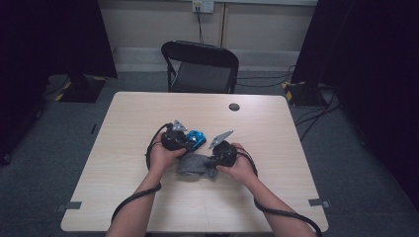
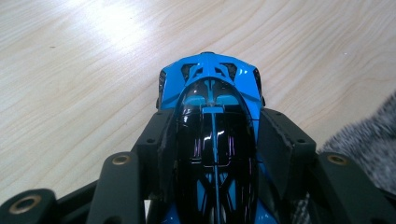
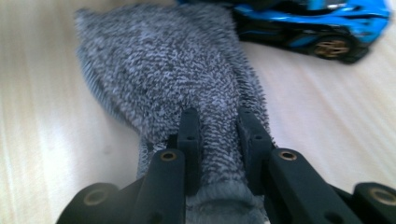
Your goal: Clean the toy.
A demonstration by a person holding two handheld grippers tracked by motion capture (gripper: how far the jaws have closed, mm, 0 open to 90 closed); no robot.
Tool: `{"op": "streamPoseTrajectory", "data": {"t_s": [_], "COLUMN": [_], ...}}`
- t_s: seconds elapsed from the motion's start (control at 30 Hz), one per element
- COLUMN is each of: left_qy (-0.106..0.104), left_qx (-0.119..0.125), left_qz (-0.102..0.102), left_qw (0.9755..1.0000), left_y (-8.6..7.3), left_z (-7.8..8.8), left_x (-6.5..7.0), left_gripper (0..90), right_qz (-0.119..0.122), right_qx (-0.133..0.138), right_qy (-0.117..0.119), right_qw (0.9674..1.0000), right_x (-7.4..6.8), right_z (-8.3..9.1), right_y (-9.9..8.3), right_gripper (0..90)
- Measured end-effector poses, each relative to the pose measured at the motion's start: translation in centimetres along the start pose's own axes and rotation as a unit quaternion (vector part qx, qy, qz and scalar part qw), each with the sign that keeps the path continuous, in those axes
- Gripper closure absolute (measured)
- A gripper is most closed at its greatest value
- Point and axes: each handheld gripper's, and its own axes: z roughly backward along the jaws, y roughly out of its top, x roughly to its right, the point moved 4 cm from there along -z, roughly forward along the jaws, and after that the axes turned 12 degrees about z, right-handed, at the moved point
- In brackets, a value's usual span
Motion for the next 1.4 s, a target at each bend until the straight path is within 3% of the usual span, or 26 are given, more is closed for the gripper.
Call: {"op": "streamPoseTrajectory", "data": {"t_s": [0.23, 0.53, 0.97, 1.4], "left_qy": [-0.001, -0.002, -0.002, -0.002], "left_qx": [0.002, 0.002, 0.004, 0.005], "left_qz": [-0.001, -0.002, -0.001, -0.001], "left_qw": [1.0, 1.0, 1.0, 1.0], "left_y": [-0.1, -0.1, -0.2, -0.2], "left_z": [0.1, 0.1, 0.1, 0.1], "left_x": [0.0, -0.1, -0.1, -0.1], "left_gripper": [47.8, 47.8, 47.8, 47.8], "right_qz": [-0.033, -0.056, -0.071, -0.075], "right_qx": [0.003, 0.009, 0.0, -0.004], "right_qy": [-0.033, -0.066, -0.095, -0.101], "right_qw": [0.9989, 0.9962, 0.9929, 0.992], "right_x": [2.0, 3.0, 4.5, 4.9], "right_z": [0.2, 0.2, 0.6, 0.5], "right_y": [-0.5, -0.7, -1.0, -0.8], "right_gripper": [74.3, 74.3, 74.3, 74.3]}}
